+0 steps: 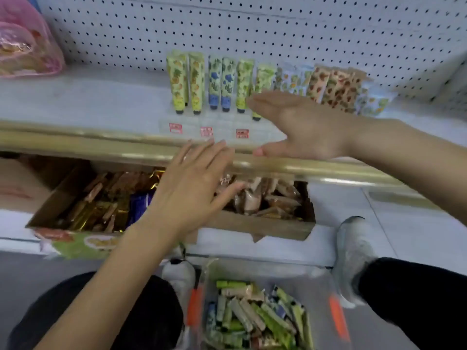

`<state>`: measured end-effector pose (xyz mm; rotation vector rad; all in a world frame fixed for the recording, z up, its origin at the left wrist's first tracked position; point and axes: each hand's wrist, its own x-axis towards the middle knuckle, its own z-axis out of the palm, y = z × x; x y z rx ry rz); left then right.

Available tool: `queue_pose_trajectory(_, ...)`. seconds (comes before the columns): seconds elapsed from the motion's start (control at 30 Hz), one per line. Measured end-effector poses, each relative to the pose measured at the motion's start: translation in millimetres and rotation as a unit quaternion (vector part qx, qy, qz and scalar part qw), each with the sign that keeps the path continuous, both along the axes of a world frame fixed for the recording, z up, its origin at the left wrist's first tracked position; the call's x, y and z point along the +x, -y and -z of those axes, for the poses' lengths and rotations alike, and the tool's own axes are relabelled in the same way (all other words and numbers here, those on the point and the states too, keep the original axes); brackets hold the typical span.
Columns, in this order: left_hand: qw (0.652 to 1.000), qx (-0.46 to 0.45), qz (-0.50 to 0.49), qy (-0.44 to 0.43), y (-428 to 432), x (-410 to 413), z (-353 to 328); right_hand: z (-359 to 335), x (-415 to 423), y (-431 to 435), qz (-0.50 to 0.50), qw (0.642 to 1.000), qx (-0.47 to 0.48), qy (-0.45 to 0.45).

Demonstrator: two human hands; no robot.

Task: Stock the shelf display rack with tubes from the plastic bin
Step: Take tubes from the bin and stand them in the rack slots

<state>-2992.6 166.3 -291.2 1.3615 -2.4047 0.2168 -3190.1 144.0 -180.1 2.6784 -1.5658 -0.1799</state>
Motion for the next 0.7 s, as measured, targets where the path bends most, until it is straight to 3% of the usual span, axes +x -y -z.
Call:
queue_pose_trajectory(0.27,0.992,0.104,0.026,-0.061,-93,-12,98,120,-43,-102,-0.007,0.998,0.052,0.044)
queue_pose_trajectory(0.47,0.963,0.257,-0.009,-0.075,-122,-16,190,216,-58,-126,0.038,0.983,0.177,0.025)
queue_pose_trajectory(0.7,0.893,0.402,-0.129,-0.158,-133,-3,257,333,-74,-138,0.177,0.9,0.394,0.056)
